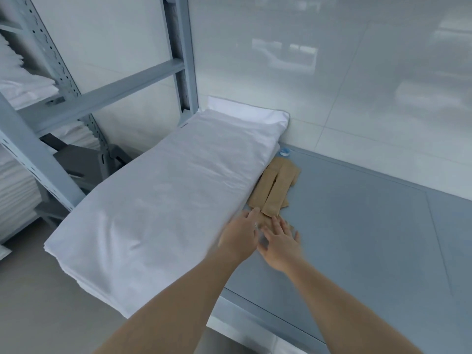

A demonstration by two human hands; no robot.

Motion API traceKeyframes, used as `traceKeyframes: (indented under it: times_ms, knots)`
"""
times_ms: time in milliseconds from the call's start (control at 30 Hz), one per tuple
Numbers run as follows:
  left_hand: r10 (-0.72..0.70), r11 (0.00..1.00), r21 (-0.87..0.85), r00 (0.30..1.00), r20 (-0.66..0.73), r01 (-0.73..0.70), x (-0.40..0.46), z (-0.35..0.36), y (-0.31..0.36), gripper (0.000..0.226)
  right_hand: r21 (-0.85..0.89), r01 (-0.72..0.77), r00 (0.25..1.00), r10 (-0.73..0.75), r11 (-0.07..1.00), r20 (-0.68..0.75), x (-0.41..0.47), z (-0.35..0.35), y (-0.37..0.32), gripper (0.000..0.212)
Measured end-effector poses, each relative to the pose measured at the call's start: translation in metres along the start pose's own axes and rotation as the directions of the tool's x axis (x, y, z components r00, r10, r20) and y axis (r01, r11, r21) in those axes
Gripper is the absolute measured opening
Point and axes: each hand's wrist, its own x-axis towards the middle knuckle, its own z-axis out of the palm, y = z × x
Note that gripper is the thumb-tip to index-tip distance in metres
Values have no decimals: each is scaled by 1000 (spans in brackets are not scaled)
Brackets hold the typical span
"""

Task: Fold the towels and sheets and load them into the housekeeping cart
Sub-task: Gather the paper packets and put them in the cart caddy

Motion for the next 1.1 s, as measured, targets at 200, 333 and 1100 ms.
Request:
traceKeyframes:
  times_ms: [200, 333, 1100]
  knots:
    - [-21, 997, -69, 998, 55, 24, -31, 1, 13, 50, 0, -23, 997, 23, 1000, 72, -46, 3, 7, 64]
    - [-12, 995, -102, 997, 75, 19, -58, 4, 20, 53, 20, -30, 996, 28, 999, 83, -79, 10, 8, 65]
    - [-25, 963, -265, 997, 78, 45, -85, 26, 5, 66, 209, -186, 975, 206, 960, -80, -98, 30, 6, 109]
